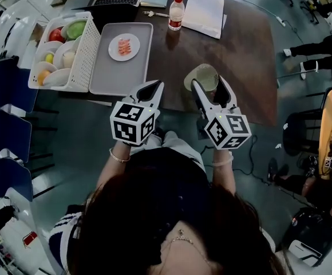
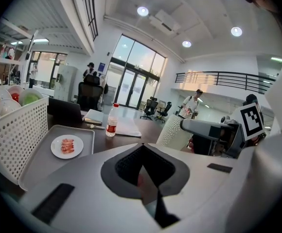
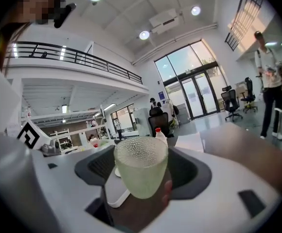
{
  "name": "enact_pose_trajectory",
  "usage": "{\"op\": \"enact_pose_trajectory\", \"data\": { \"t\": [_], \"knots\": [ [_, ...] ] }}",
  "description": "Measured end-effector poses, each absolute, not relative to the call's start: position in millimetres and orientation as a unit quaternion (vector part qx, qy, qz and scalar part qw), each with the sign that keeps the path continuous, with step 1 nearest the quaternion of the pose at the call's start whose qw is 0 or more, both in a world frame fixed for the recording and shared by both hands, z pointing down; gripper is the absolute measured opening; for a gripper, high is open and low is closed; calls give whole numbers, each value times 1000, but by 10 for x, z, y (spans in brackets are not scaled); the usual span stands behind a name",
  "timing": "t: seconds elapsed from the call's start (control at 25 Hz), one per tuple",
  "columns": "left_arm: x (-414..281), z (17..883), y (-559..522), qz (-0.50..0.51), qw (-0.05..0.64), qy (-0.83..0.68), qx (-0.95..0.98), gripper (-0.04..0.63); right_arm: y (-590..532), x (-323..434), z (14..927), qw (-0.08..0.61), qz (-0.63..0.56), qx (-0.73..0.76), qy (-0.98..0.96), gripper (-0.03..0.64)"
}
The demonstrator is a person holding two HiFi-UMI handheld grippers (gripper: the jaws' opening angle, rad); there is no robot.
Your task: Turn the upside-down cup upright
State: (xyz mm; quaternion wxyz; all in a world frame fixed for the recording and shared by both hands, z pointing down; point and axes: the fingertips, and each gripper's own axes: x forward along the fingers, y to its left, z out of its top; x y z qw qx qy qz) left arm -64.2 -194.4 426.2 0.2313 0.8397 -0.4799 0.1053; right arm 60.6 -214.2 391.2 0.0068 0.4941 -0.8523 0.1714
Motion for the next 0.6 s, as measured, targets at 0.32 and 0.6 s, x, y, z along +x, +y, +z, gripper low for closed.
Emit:
{"op": "enact_pose_trajectory", "data": {
  "t": [0.32, 0.6],
  "knots": [
    [-620, 4154, -1930, 82, 228, -469, 849, 0, -2087, 746, 3837, -121, 291, 466, -827, 342],
    [-588, 4047, -1895, 55, 231, -449, 861, 2, -2105, 879, 3782, -228, 389, 405, -796, 342]
  ]
}}
